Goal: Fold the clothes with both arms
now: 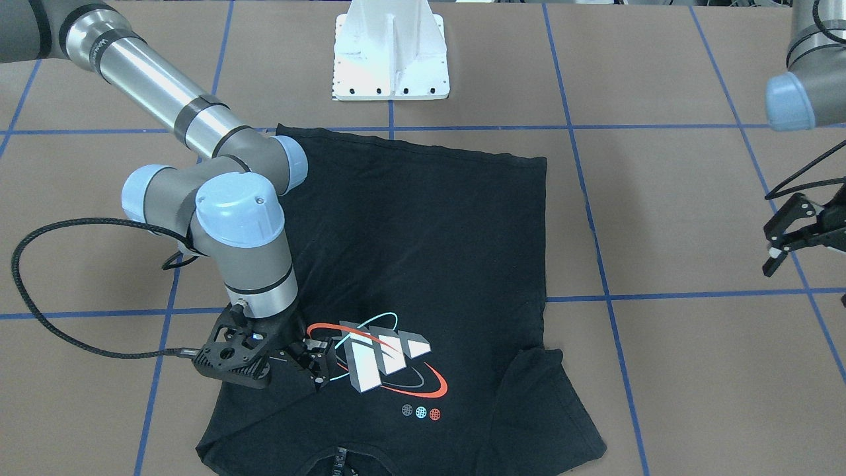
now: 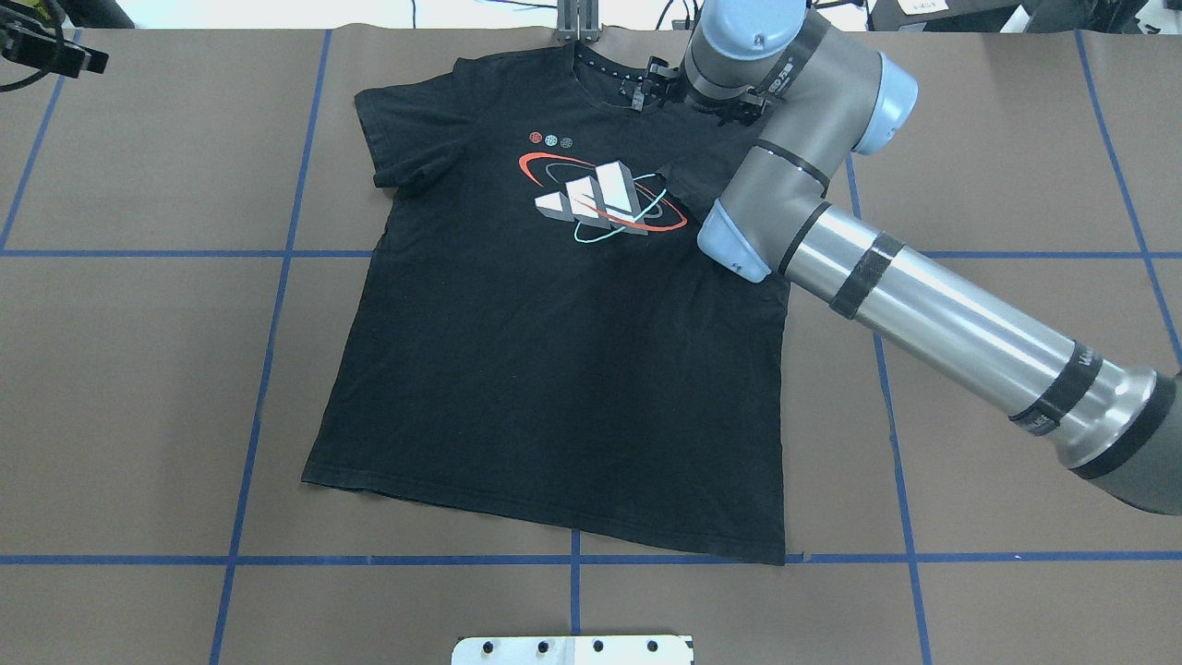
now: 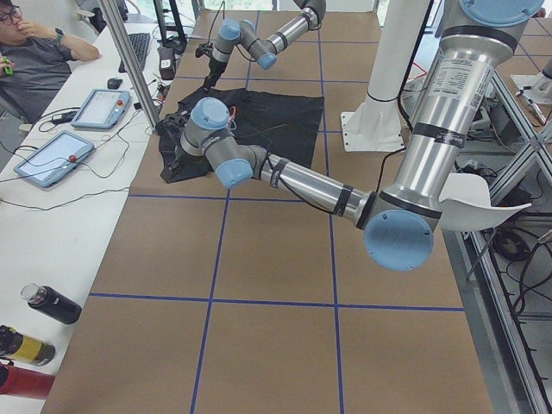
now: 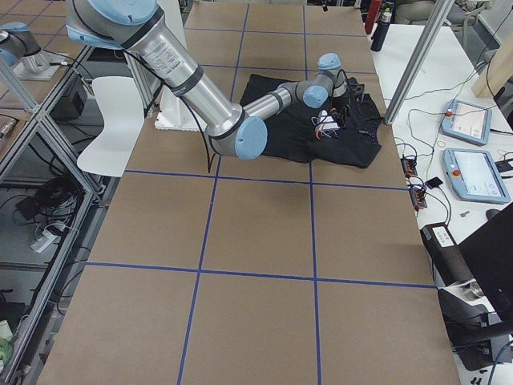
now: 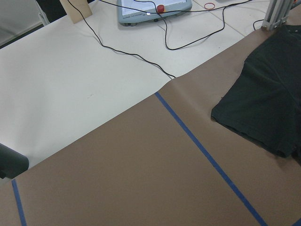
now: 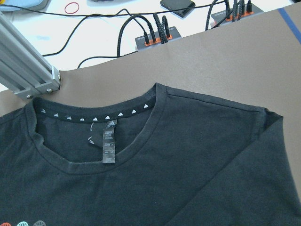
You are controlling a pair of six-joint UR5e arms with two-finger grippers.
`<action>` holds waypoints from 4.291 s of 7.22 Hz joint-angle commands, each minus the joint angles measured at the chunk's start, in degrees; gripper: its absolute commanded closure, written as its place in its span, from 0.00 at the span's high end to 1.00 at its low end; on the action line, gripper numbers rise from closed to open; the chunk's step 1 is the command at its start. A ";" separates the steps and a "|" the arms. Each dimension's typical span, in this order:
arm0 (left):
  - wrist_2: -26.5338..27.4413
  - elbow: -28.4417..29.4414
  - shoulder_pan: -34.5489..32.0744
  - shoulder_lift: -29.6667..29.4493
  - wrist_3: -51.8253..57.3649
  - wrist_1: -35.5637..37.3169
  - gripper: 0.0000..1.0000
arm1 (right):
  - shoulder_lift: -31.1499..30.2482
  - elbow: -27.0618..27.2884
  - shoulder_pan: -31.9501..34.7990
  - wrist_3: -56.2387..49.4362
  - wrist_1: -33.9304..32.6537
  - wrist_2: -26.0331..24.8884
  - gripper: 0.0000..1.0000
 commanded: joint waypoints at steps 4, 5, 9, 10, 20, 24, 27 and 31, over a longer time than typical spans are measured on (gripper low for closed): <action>15.16 26.21 10.65 -16.18 -29.62 -17.28 1.00 | -23.99 31.33 13.62 -25.83 -14.98 15.31 1.00; 19.89 31.86 12.76 -18.91 -31.05 -20.04 1.00 | -28.56 33.63 16.25 -31.88 -14.80 17.85 1.00; 31.86 48.05 19.71 -28.68 -37.04 -21.46 0.94 | -38.98 35.32 24.36 -47.85 -14.19 23.32 1.00; 31.97 50.44 19.98 -29.30 -37.30 -22.78 0.90 | -38.98 35.24 24.36 -47.76 -14.19 23.41 1.00; 32.24 61.18 22.27 -35.11 -37.39 -25.51 0.63 | -38.28 34.53 24.27 -47.41 -14.27 23.32 1.00; 33.12 61.80 22.62 -35.20 -37.39 -25.51 0.25 | -38.19 34.71 24.27 -47.24 -14.27 23.32 1.00; 32.33 57.60 22.18 -34.94 -37.48 -25.78 0.00 | -38.19 35.06 24.27 -47.15 -14.27 23.32 1.00; 32.59 38.92 23.93 -31.33 -44.56 -10.04 0.00 | -38.28 35.24 24.27 -46.97 -14.27 23.41 1.00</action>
